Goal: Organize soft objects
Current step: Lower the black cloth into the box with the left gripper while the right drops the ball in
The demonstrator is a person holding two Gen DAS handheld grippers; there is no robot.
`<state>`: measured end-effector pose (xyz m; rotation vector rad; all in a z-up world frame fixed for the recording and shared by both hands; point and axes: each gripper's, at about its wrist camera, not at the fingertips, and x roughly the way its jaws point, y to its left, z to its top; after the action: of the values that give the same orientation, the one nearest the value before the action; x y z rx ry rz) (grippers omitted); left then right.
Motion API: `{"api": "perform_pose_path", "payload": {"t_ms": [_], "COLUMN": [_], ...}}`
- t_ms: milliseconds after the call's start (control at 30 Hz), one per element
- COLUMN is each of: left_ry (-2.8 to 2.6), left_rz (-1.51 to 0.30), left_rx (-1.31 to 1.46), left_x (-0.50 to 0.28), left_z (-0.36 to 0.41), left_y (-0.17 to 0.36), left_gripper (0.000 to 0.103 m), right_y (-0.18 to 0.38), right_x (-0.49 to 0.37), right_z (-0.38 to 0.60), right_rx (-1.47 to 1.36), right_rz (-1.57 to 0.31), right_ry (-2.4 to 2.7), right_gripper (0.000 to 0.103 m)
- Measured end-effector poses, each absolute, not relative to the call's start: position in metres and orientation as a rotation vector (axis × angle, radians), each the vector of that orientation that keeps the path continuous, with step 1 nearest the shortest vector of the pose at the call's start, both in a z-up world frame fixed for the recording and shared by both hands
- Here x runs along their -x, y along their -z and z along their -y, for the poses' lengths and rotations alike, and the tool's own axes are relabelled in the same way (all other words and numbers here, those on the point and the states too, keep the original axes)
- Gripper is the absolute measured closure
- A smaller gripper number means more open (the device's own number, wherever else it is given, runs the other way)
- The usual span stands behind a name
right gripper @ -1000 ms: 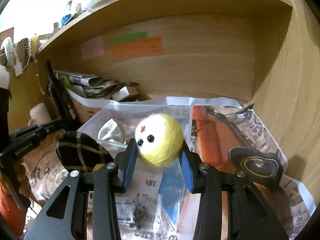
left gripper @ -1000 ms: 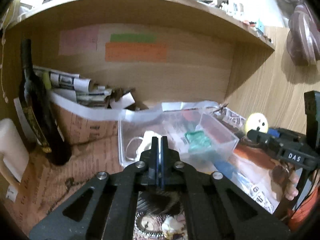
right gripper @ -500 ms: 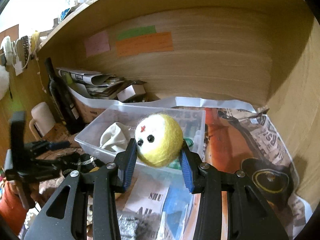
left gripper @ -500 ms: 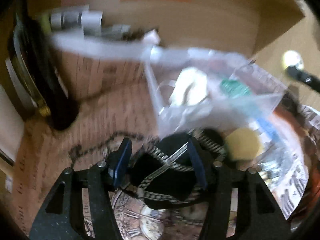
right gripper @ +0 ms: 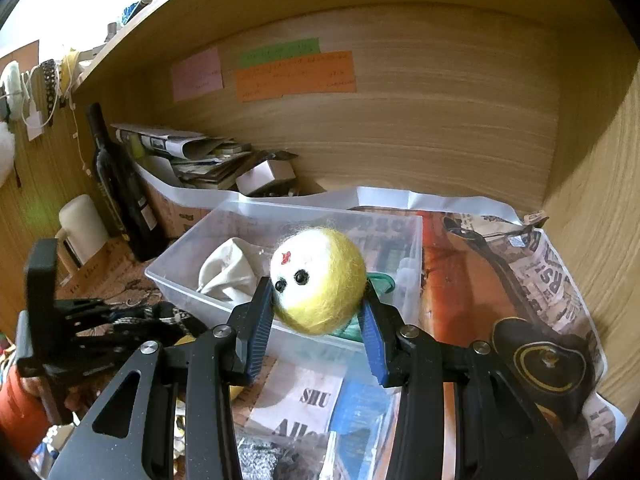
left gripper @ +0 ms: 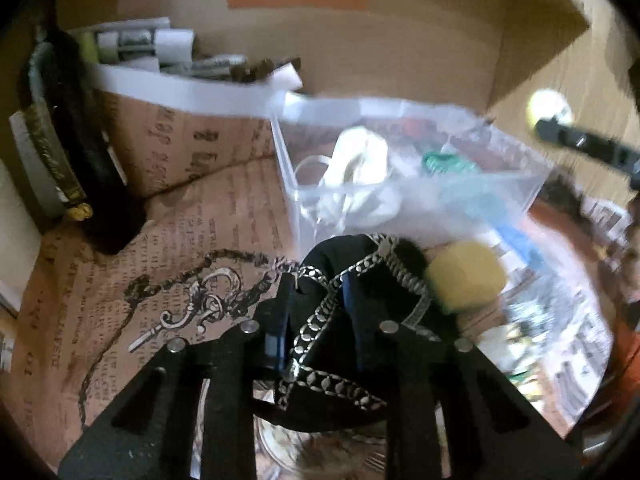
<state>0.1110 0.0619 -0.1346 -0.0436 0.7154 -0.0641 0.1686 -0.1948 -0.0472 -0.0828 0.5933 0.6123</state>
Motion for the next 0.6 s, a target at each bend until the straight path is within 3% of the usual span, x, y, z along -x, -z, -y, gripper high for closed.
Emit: {"api": "perform_pose_path", "payload": {"t_ms": [300, 600], "left_ry": [0.042, 0.029], "left_rz": [-0.489, -0.4], "left_rx": [0.052, 0.038], "left_x": [-0.094, -0.13], "left_z": [-0.054, -0.038], "left_y": [0.064, 0.039], "left_gripper": [0.083, 0.083], "right_y": [0.035, 0.027], "right_x": [-0.162, -0.165], "right_z": [0.2, 0.199], "right_rx": [0.089, 0.095], "right_rz": [-0.547, -0.519], "right_ry": [-0.606, -0.608], "right_gripper": [0.065, 0.065]}}
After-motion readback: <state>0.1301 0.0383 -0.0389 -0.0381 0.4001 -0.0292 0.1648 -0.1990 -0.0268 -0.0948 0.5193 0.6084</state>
